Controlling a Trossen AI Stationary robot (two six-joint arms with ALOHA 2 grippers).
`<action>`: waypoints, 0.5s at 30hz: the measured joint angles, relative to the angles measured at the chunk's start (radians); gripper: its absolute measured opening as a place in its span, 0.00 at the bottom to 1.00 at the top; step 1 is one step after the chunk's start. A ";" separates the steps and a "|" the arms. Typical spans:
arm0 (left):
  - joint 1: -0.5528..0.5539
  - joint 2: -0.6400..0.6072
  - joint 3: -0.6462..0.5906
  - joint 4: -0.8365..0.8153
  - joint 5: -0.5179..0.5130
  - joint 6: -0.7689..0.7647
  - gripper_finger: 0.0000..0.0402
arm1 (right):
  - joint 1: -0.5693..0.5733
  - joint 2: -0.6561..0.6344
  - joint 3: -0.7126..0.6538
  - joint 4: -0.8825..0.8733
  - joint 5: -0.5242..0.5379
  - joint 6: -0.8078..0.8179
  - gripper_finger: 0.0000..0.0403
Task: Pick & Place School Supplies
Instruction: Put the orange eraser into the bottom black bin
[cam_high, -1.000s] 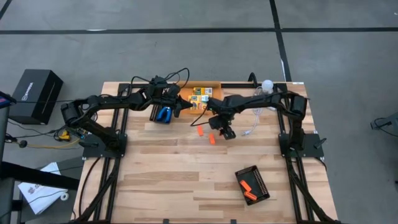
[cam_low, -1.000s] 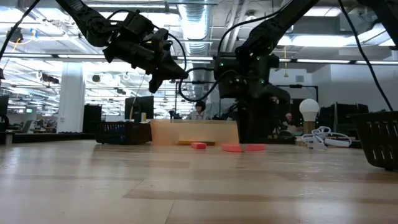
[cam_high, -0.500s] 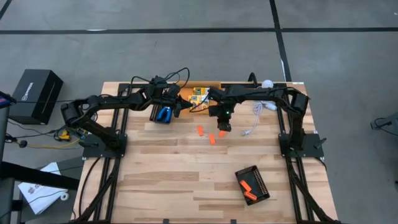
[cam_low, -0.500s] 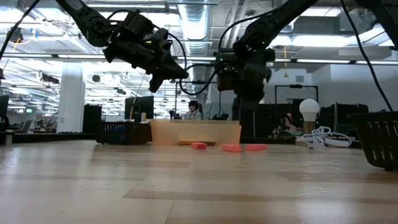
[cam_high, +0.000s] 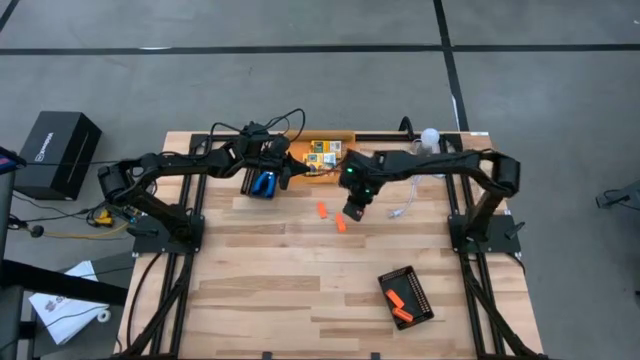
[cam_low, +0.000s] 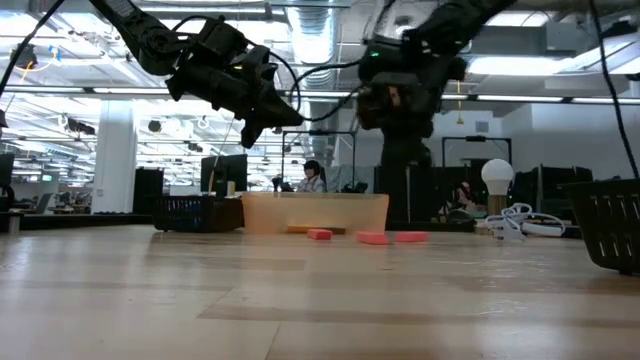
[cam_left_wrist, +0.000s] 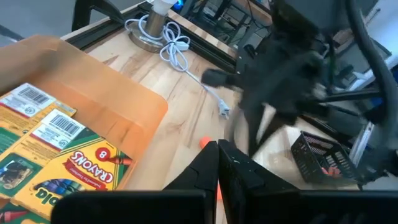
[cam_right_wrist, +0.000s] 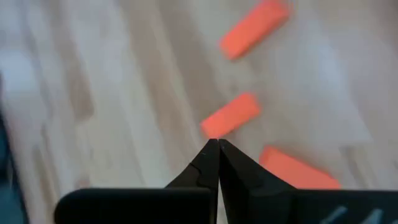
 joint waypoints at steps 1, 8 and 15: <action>0.000 0.000 0.000 0.000 0.003 0.014 0.00 | 0.004 -0.026 -0.043 0.042 0.030 0.068 0.00; 0.000 0.000 0.000 -0.006 0.017 0.028 0.00 | 0.054 -0.159 -0.295 0.387 0.314 0.578 0.00; 0.007 0.000 0.000 -0.014 0.019 0.042 0.00 | 0.112 -0.177 -0.362 0.395 0.387 0.725 0.00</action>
